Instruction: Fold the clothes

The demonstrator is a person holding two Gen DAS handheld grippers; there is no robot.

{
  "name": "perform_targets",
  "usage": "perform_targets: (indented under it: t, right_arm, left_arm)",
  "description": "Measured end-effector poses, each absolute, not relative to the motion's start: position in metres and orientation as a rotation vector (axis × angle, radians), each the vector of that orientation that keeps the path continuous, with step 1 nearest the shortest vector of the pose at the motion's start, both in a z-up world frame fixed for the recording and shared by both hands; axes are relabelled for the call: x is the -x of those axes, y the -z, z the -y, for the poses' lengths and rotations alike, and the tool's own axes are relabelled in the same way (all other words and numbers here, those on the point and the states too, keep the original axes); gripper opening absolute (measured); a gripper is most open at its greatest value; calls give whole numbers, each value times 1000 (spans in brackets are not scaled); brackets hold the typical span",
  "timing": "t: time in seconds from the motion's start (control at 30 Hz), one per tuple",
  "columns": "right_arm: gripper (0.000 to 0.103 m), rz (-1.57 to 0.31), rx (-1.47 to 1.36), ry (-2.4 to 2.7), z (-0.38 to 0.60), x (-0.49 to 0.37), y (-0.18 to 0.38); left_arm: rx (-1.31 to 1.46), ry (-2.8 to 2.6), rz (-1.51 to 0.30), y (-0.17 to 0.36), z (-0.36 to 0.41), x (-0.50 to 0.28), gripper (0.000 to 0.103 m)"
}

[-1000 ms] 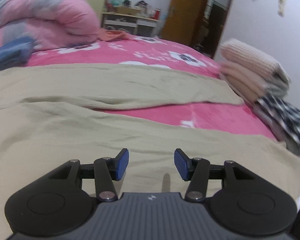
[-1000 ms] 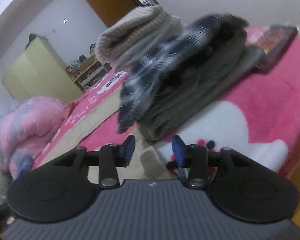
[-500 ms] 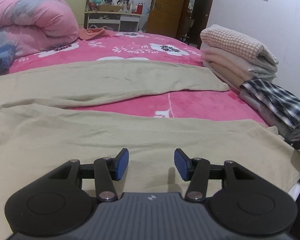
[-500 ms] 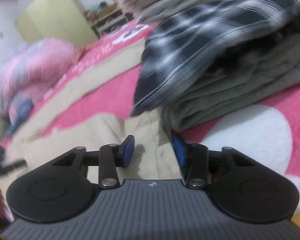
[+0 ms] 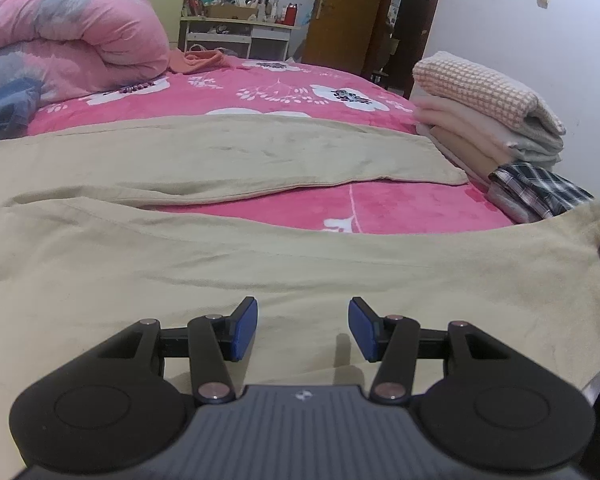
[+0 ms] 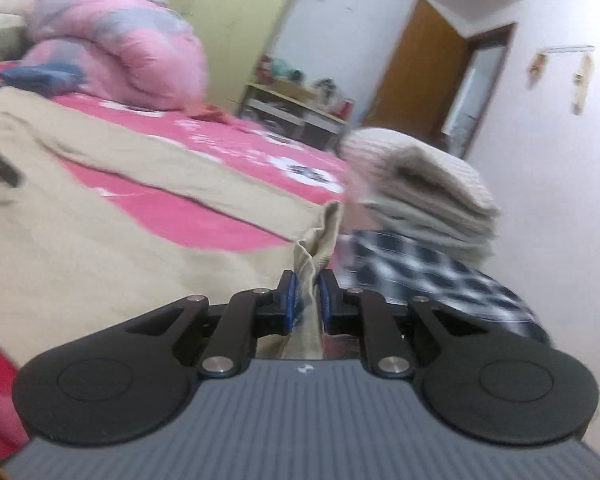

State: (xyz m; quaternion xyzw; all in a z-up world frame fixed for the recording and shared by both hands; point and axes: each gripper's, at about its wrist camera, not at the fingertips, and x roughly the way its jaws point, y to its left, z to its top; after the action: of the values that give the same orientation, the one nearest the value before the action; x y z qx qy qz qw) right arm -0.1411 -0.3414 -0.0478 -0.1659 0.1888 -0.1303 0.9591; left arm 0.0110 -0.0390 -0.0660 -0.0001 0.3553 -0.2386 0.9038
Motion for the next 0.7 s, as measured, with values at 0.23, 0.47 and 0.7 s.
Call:
perform_targets:
  t: [0.23,0.47,0.7]
  right_arm:
    - [15,-394,145,514,405,153,56]
    - [28,-304,-417,516,477,222,70]
    - [45,-182,-885,249,485,267,124]
  left_arm:
    - [-5,493,-751,71,40,-14,52]
    - [-15,501,-756,73,45,-13,52]
    - [-41,508,-751,69,53,-7,52]
